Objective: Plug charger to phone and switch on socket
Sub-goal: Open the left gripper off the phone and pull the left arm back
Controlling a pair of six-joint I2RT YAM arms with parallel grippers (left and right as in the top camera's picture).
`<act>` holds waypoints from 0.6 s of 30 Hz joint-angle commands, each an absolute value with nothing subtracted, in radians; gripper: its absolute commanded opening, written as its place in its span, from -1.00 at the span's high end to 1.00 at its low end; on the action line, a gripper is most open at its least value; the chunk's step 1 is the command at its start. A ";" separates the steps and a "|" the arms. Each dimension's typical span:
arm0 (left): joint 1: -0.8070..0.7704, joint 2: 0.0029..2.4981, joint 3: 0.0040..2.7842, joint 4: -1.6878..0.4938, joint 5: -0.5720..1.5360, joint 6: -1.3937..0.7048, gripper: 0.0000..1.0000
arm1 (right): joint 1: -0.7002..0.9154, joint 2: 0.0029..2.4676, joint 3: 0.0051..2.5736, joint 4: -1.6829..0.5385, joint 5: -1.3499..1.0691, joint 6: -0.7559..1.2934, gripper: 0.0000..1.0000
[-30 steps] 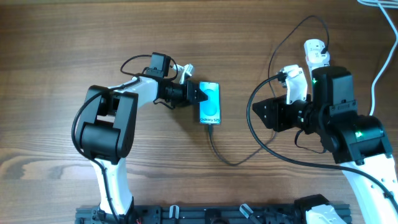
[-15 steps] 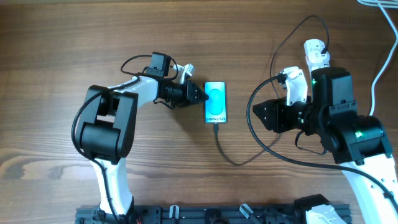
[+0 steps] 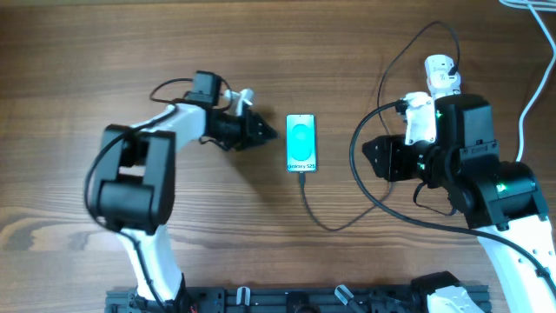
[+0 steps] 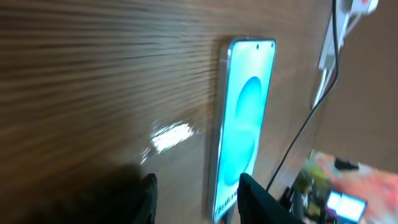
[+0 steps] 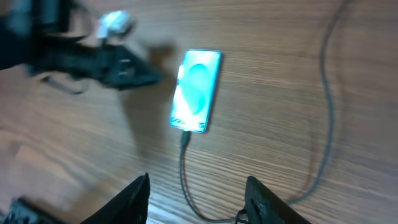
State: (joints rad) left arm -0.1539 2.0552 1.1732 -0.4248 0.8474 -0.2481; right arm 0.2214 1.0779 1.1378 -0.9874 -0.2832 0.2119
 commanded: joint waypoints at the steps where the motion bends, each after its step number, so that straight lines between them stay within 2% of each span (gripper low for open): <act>1: -0.091 1.856 1.166 -0.482 0.791 -0.238 0.17 | 0.221 1.074 1.148 -0.990 -0.150 0.336 0.07; 3: -0.070 1.731 1.166 -0.528 0.791 -0.226 0.15 | 0.221 1.074 1.148 -1.001 -0.088 0.401 0.19; 5: -0.062 1.579 1.166 -0.590 0.776 -0.203 0.13 | 0.221 1.074 1.148 -1.024 -0.019 0.470 0.40; 8: -0.064 1.339 1.165 -0.706 0.652 -0.186 0.07 | 0.221 1.074 1.148 -1.077 0.101 0.598 0.91; 16: -0.063 0.900 1.165 -1.017 0.324 -0.186 -0.13 | 0.221 1.074 1.146 -1.135 0.421 0.911 0.91; 18: -0.063 0.809 1.165 -1.087 0.283 -0.186 -0.30 | 0.214 1.075 1.129 -1.106 0.517 0.998 0.92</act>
State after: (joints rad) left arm -0.0643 0.9222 1.1671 -1.0203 0.4290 -0.2001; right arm 0.2214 1.0779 1.1378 -1.1332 0.3126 0.8169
